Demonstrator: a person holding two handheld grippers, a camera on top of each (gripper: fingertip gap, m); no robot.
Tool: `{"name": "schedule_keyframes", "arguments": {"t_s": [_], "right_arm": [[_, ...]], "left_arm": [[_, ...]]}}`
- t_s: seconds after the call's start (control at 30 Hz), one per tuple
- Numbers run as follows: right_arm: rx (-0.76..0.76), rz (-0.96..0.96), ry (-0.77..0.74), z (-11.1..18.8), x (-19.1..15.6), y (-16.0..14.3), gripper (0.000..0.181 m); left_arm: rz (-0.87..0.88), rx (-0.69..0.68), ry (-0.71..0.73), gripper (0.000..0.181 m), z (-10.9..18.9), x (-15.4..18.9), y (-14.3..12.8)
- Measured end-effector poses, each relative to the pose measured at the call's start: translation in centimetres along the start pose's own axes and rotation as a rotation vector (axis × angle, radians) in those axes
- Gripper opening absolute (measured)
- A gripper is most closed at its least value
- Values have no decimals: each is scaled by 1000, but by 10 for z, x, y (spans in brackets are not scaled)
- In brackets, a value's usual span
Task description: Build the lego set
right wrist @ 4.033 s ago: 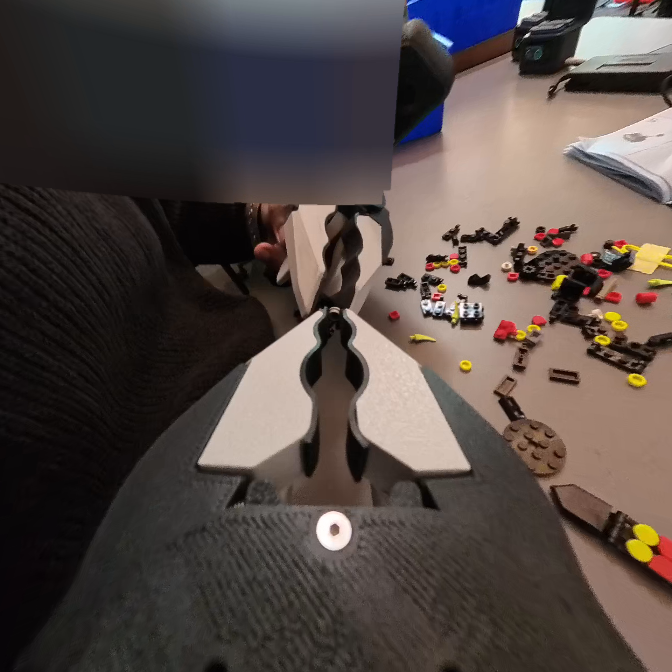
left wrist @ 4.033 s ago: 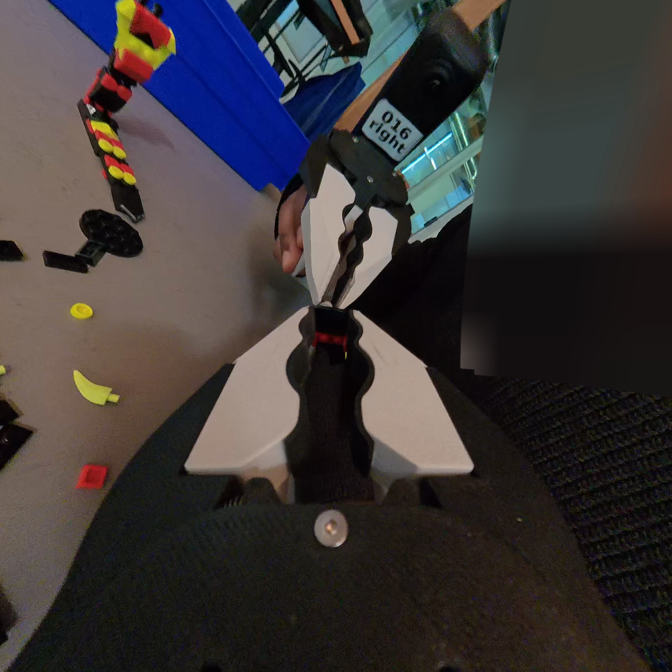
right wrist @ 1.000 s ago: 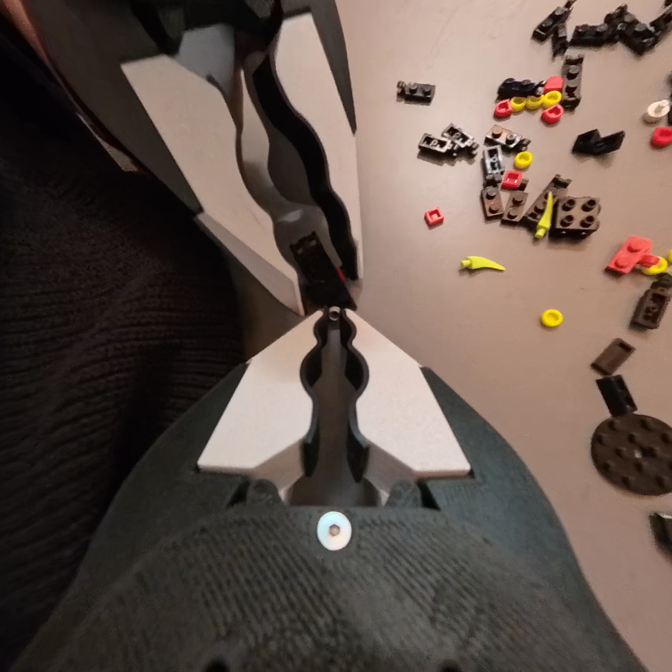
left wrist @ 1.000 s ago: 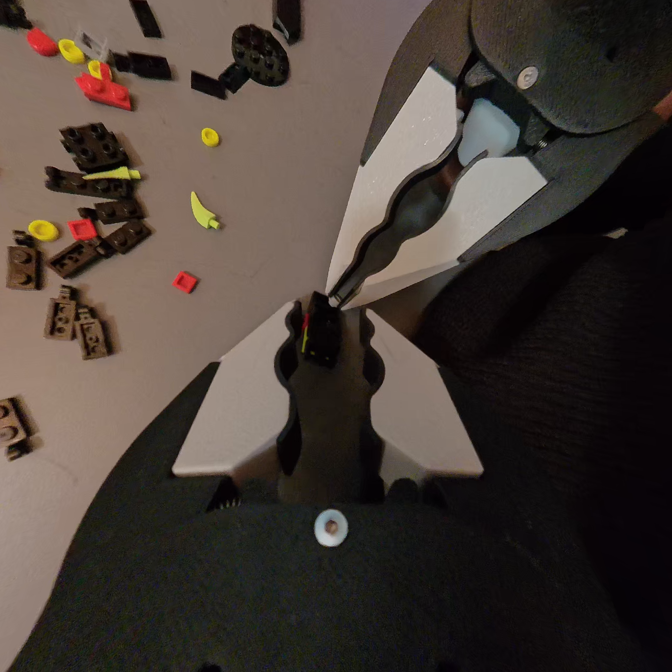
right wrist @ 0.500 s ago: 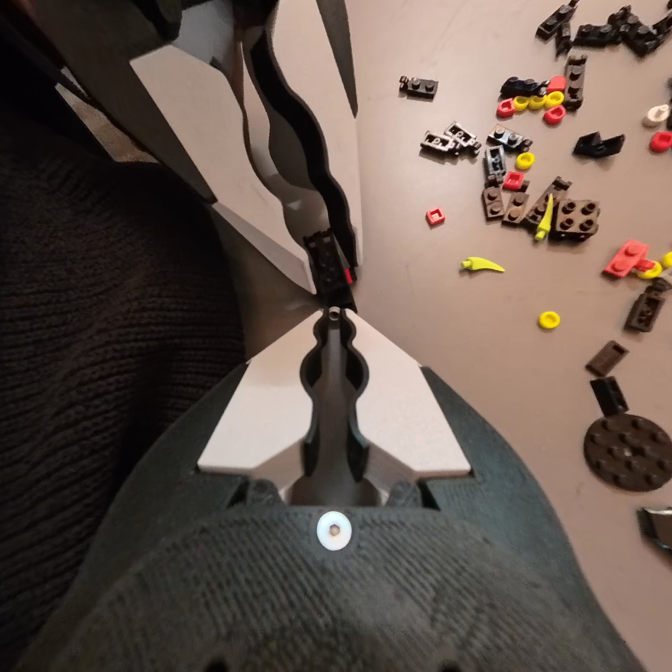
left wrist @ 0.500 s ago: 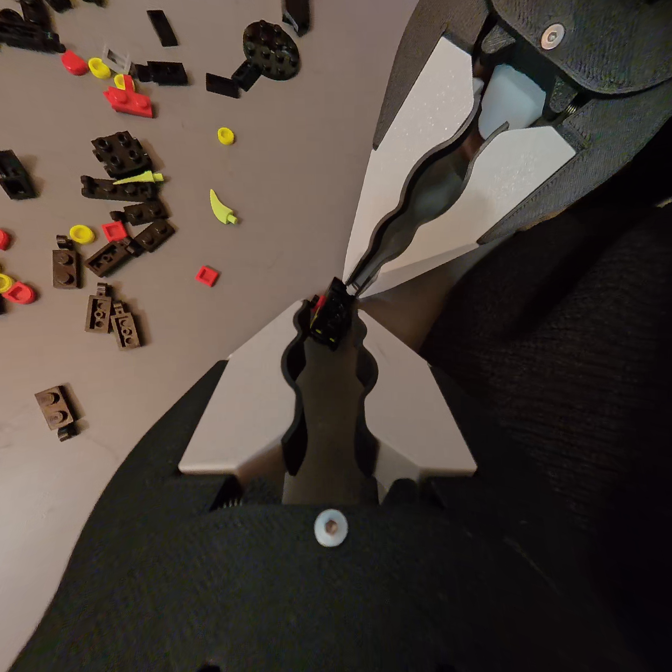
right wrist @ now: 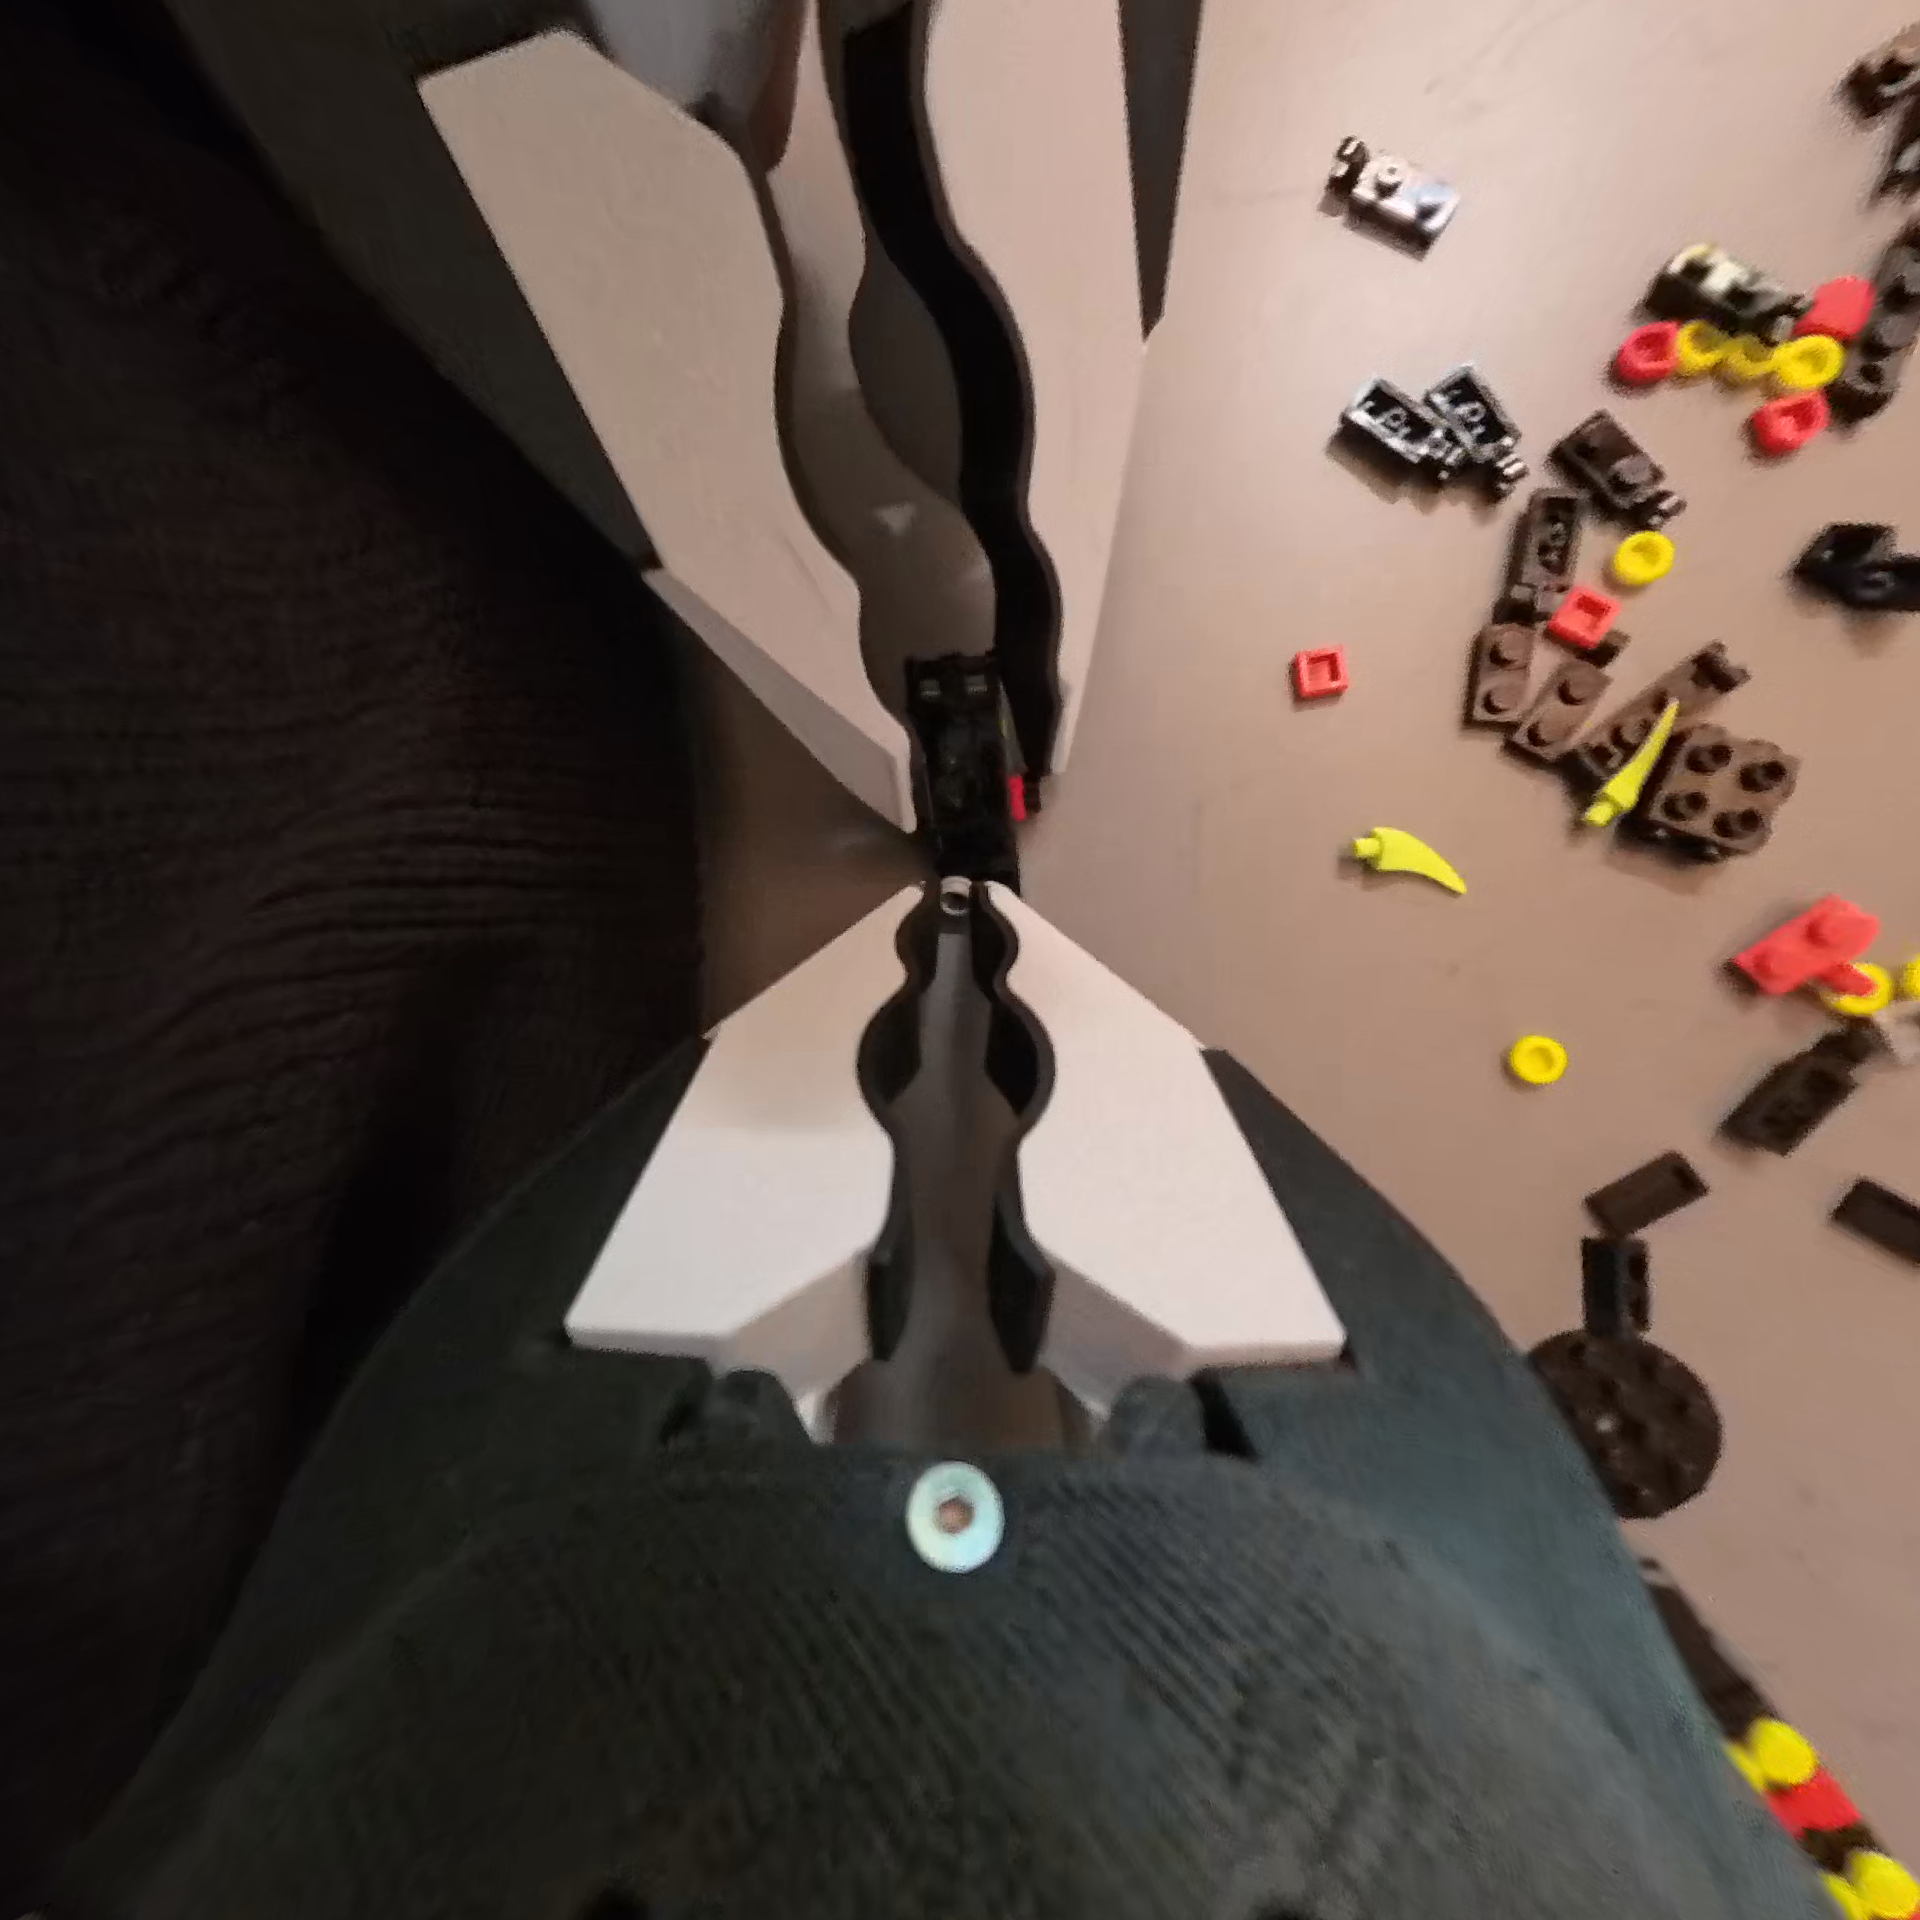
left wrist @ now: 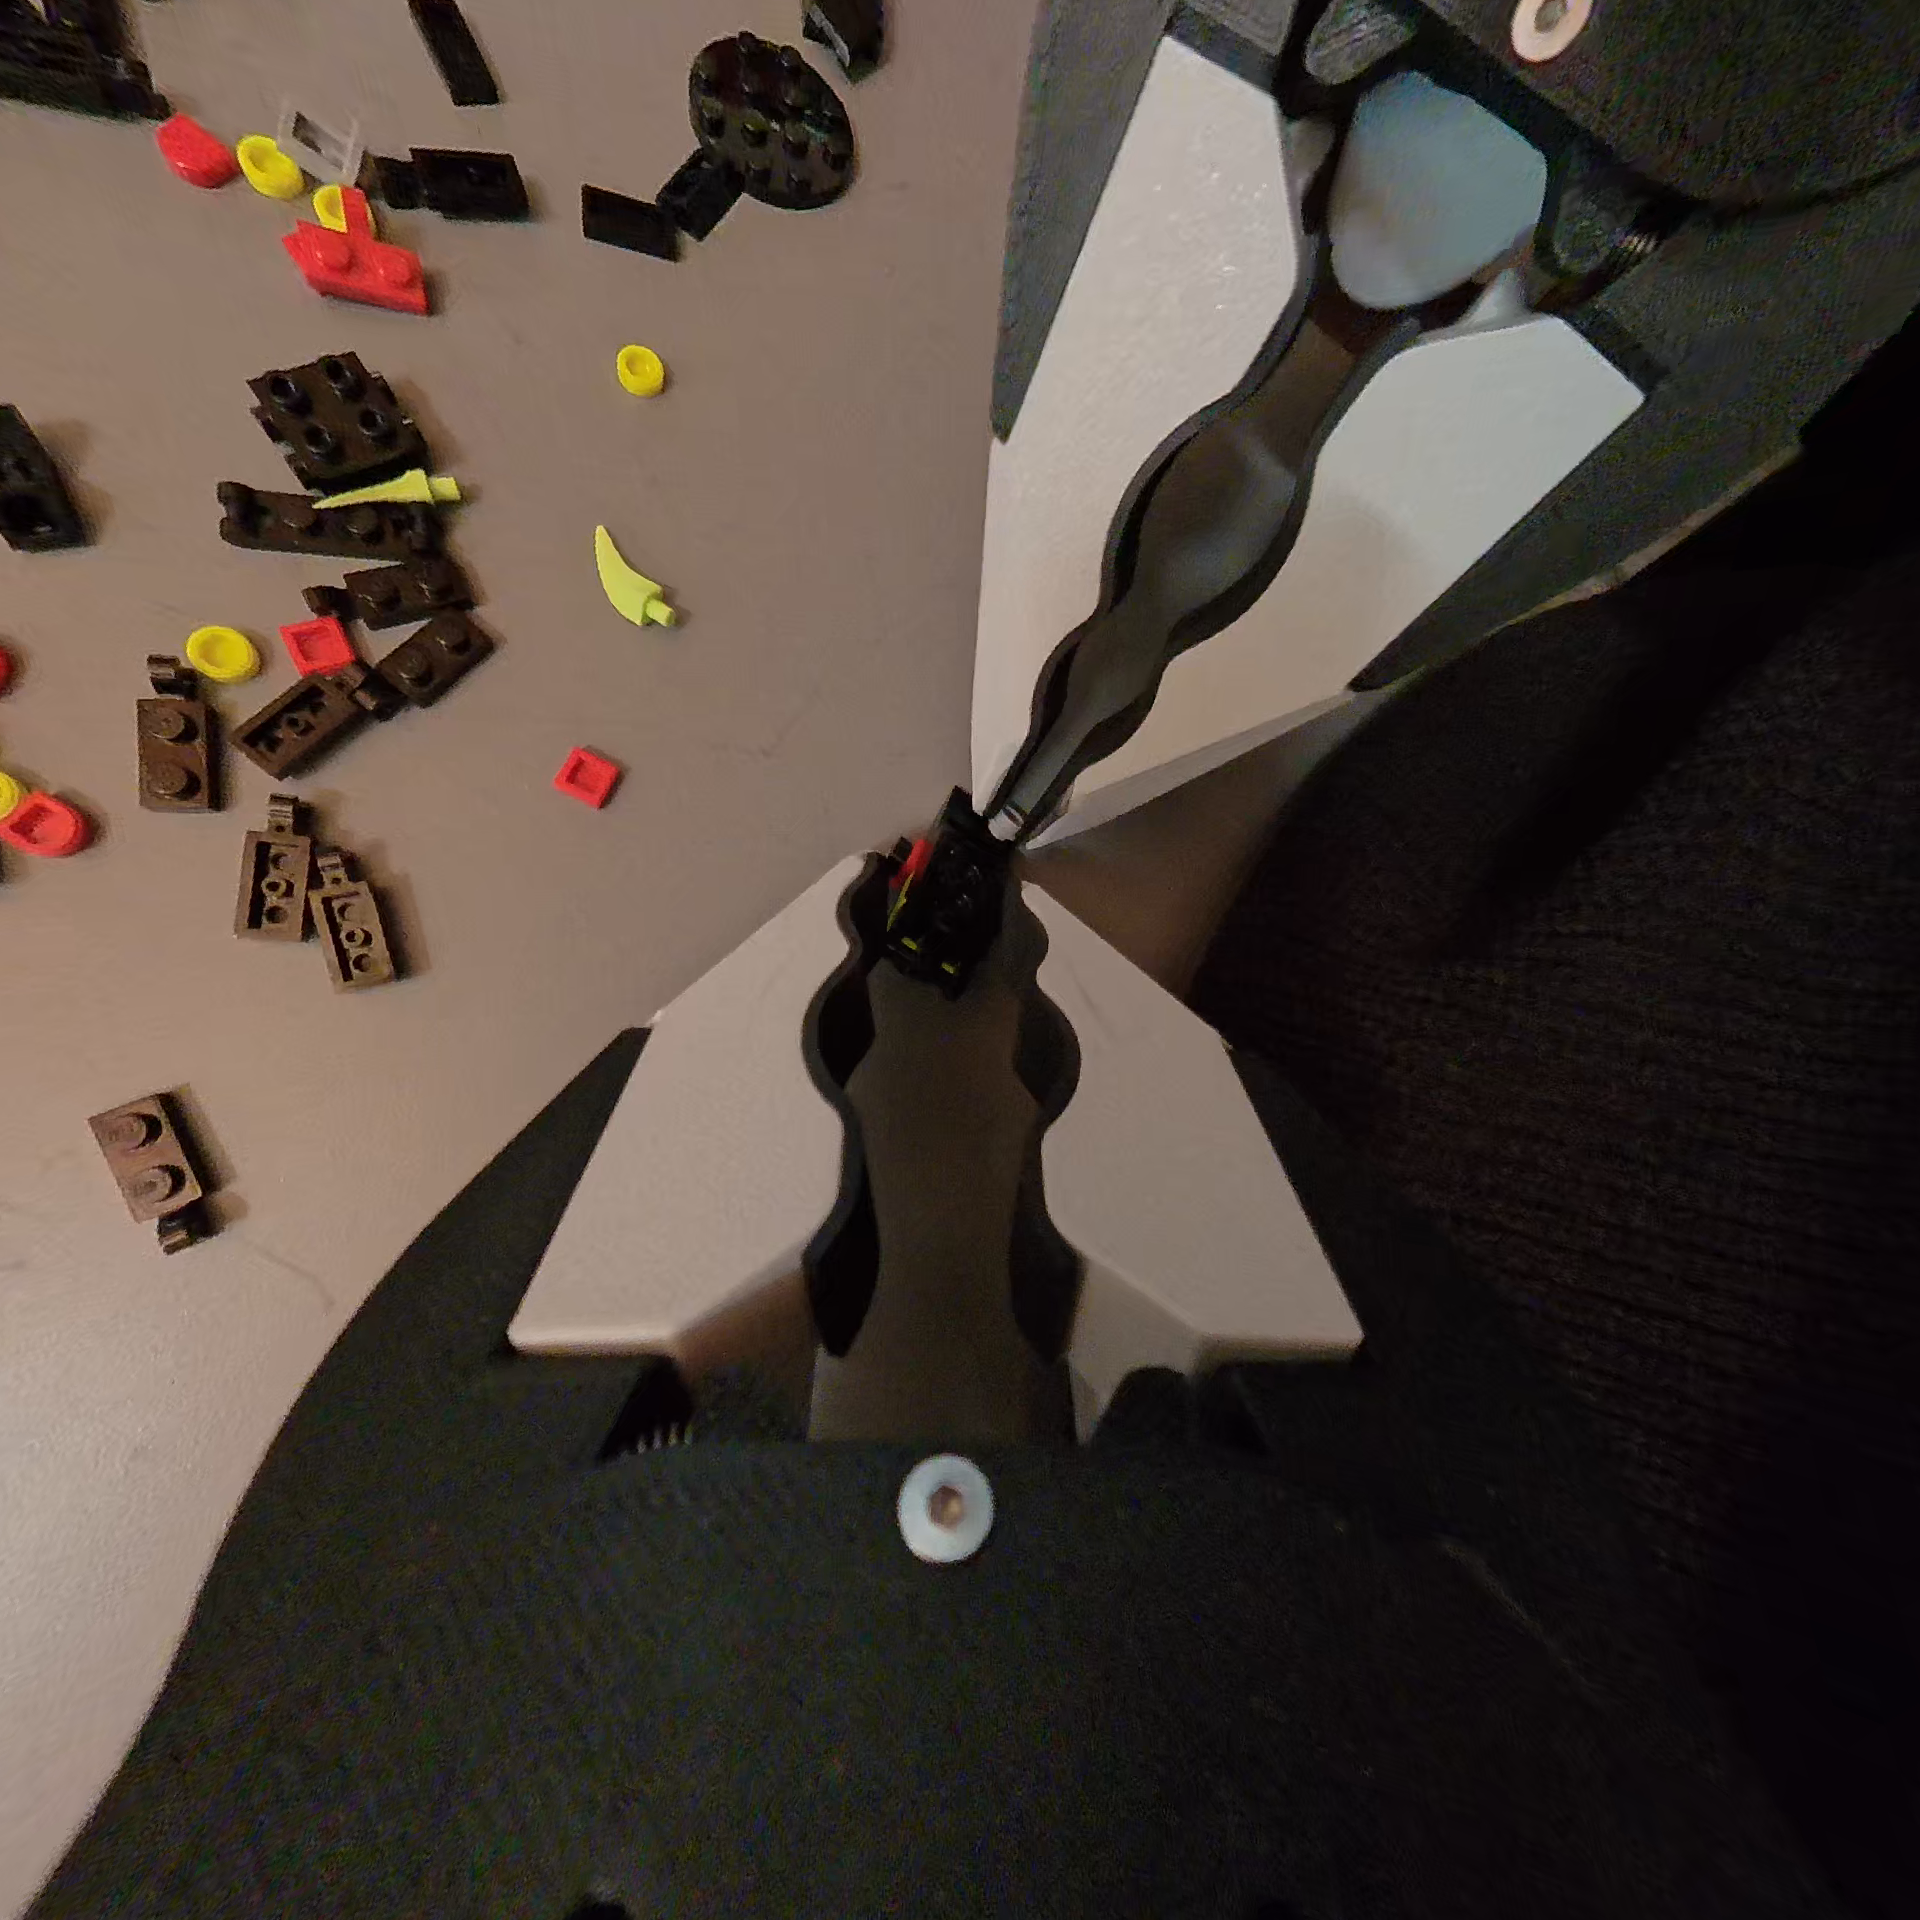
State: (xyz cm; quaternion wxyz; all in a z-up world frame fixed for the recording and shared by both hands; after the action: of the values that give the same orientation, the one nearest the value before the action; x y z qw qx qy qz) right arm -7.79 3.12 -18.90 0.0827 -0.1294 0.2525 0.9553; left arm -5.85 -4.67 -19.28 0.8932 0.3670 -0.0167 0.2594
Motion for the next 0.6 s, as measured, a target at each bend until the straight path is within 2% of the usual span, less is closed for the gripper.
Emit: {"name": "schedule_keyframes", "arguments": {"t_s": [0.17, 0.37, 0.6], "right_arm": [[-117, 132, 33, -1, 1, 6, 4], [-236, 296, -29, -3, -4, 12, 4], [-123, 145, -20, -2, -2, 7, 4]], "left_arm": [[5, 1, 0, 20, 0, 0, 0], [10, 6, -1, 20, 0, 0, 0], [12, 14, -7, 20, 0, 0, -1]]}}
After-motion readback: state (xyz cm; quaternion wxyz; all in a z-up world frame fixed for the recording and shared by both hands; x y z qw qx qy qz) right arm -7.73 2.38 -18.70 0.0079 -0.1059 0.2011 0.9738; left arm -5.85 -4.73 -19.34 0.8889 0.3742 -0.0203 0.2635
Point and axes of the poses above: each gripper's, where its closed fingertips meet, z back along the fingers, y out of its top, x = y × z across the jaws, the point moved 6 cm from there along z, back along the fingers, and after that the axes turned 12 degrees about -z, right-handed, at the moved point
